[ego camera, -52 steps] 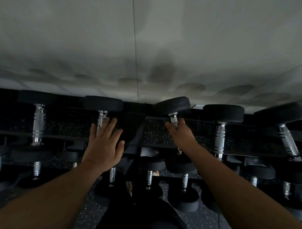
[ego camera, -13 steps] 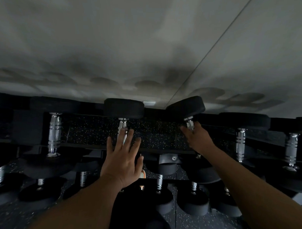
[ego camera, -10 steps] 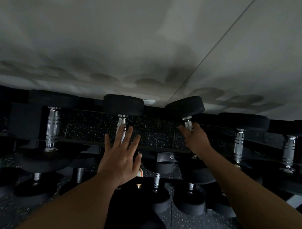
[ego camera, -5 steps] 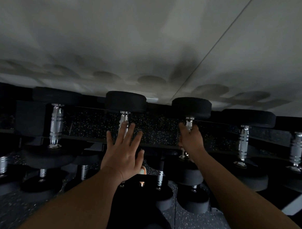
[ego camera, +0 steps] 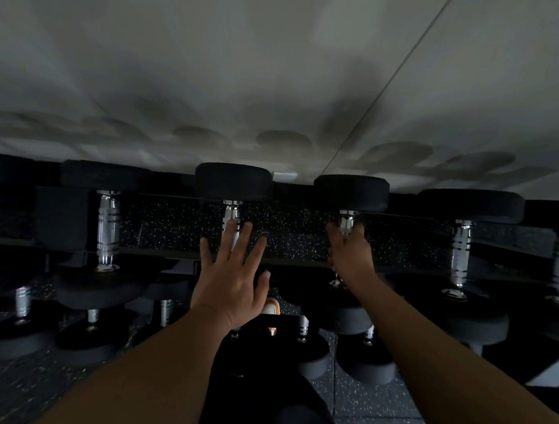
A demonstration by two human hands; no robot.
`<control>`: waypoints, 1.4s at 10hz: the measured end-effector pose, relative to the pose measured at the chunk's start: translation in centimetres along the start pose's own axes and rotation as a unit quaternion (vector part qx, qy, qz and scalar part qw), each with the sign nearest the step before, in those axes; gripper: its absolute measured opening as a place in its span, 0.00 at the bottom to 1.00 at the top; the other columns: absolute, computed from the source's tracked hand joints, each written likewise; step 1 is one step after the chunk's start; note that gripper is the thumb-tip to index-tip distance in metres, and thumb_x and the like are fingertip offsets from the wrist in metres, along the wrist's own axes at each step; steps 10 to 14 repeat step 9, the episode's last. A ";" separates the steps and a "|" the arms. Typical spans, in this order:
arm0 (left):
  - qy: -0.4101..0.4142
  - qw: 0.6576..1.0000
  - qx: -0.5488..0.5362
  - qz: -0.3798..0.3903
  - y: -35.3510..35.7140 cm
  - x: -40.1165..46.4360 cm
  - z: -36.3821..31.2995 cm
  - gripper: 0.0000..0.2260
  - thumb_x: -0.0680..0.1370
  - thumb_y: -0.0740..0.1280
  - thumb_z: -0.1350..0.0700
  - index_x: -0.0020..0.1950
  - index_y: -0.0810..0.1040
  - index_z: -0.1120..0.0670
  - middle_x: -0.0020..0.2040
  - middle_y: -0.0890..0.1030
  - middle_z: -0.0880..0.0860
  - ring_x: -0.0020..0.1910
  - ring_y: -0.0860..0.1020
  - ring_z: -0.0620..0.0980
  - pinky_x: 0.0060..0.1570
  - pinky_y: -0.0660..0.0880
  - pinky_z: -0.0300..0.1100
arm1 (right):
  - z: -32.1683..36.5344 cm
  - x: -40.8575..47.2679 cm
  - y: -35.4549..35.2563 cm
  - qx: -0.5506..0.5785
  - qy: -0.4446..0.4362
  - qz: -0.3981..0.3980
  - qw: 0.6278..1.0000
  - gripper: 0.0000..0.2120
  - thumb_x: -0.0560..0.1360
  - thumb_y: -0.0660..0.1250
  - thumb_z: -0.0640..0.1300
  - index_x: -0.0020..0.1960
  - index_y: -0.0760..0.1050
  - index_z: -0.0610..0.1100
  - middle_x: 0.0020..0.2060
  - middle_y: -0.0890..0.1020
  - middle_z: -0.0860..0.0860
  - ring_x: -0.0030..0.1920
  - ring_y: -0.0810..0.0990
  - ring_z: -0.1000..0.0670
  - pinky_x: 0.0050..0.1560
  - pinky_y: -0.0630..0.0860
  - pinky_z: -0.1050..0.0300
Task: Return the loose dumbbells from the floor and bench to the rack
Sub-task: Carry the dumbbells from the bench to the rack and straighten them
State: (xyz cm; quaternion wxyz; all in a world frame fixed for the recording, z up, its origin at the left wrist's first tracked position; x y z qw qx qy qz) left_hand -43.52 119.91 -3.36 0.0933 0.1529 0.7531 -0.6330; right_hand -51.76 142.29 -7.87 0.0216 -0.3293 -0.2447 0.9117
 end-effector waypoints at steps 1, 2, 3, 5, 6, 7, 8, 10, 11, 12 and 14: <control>0.000 1.000 -0.001 -0.002 0.0 0.0 0.0 0.28 0.79 0.50 0.42 0.77 0.63 0.52 0.80 0.56 0.58 0.79 0.46 0.61 0.69 0.55 0.73 | 0.6 -0.8 -0.1 -0.023 0.001 -0.008 1.000 0.16 0.79 0.64 0.55 0.55 0.63 0.45 0.40 0.80 0.43 0.38 0.82 0.41 0.43 0.82 0.38; 0.000 1.000 0.003 -0.004 0.0 0.0 -0.1 0.28 0.79 0.50 0.42 0.76 0.63 0.52 0.80 0.56 0.58 0.79 0.46 0.61 0.69 0.55 0.73 | 1.2 -1.7 -0.1 -0.092 -0.007 0.001 0.996 0.21 0.81 0.62 0.53 0.63 0.62 0.39 0.52 0.80 0.39 0.50 0.81 0.37 0.47 0.76 0.48; -0.006 1.000 0.009 0.003 0.1 0.0 0.0 0.29 0.79 0.47 0.41 0.78 0.60 0.51 0.81 0.52 0.58 0.79 0.42 0.60 0.71 0.52 0.71 | 1.8 -3.0 -0.1 -0.214 -0.050 0.001 0.976 0.40 0.78 0.63 0.59 0.78 0.50 0.37 0.76 0.58 0.36 0.74 0.61 0.36 0.69 0.64 0.42; -0.013 1.000 0.014 0.009 -0.1 -0.2 0.0 0.29 0.79 0.43 0.40 0.79 0.55 0.49 0.81 0.46 0.57 0.79 0.36 0.57 0.74 0.46 0.66 | 2.8 -8.5 2.5 -0.417 -0.240 0.019 0.876 0.39 0.79 0.50 0.66 0.81 0.44 0.48 0.80 0.36 0.47 0.78 0.32 0.43 0.77 0.40 0.42; -0.017 1.000 0.019 0.011 -0.1 -0.2 0.0 0.30 0.79 0.42 0.39 0.79 0.54 0.49 0.81 0.44 0.56 0.78 0.35 0.57 0.75 0.44 0.64 | 1.7 -8.8 3.5 -0.482 -0.230 0.040 0.845 0.37 0.78 0.46 0.68 0.81 0.47 0.49 0.80 0.37 0.47 0.77 0.30 0.42 0.78 0.41 0.39; -0.018 1.000 0.017 0.016 0.0 -0.2 0.0 0.30 0.79 0.43 0.38 0.79 0.53 0.49 0.81 0.43 0.56 0.78 0.34 0.56 0.75 0.42 0.63 | 2.5 -8.9 4.2 -0.462 -0.228 0.045 0.856 0.36 0.78 0.47 0.68 0.81 0.50 0.50 0.81 0.42 0.46 0.78 0.33 0.40 0.77 0.39 0.39; -0.016 1.000 -0.003 0.015 -0.3 -0.4 0.0 0.30 0.80 0.46 0.38 0.80 0.52 0.49 0.81 0.42 0.56 0.78 0.34 0.55 0.75 0.42 0.63 | 4.1 -9.9 5.4 -0.453 -0.261 0.073 0.850 0.36 0.79 0.49 0.66 0.81 0.50 0.50 0.81 0.43 0.47 0.79 0.37 0.43 0.77 0.38 0.42; 0.000 1.000 -0.019 0.004 -1.2 -1.3 0.5 0.29 0.81 0.49 0.39 0.80 0.52 0.49 0.81 0.40 0.55 0.78 0.35 0.54 0.76 0.43 0.61 | 5.5 -11.8 5.9 -0.440 -0.285 0.086 0.847 0.35 0.80 0.50 0.65 0.81 0.48 0.48 0.81 0.44 0.48 0.80 0.39 0.45 0.77 0.41 0.45; 0.000 1.000 -0.019 0.004 -1.2 -1.3 0.5 0.29 0.81 0.49 0.39 0.80 0.52 0.49 0.81 0.40 0.55 0.78 0.35 0.54 0.76 0.43 0.61 | 5.5 -11.8 5.9 -0.440 -0.285 0.086 0.847 0.35 0.80 0.50 0.65 0.81 0.48 0.48 0.81 0.44 0.48 0.80 0.39 0.45 0.77 0.41 0.45; 0.000 1.000 -0.019 0.004 -1.2 -1.3 0.5 0.29 0.81 0.49 0.39 0.80 0.52 0.49 0.81 0.40 0.55 0.78 0.35 0.54 0.76 0.43 0.61 | 5.5 -11.8 5.9 -0.440 -0.285 0.086 0.847 0.35 0.80 0.50 0.65 0.81 0.48 0.48 0.81 0.44 0.48 0.80 0.39 0.45 0.77 0.41 0.45; 0.000 1.000 -0.019 0.004 -1.2 -1.3 0.5 0.29 0.81 0.49 0.39 0.80 0.52 0.49 0.81 0.40 0.55 0.78 0.35 0.54 0.76 0.43 0.61 | 5.5 -11.8 5.9 -0.440 -0.285 0.086 0.847 0.35 0.80 0.50 0.65 0.81 0.48 0.48 0.81 0.44 0.48 0.80 0.39 0.45 0.77 0.41 0.45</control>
Point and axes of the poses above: each hand's wrist, its own x-axis towards the middle knuckle, its own y-axis out of the palm, z = x × y, the point moved 8 cm from there along x, towards the middle knuckle
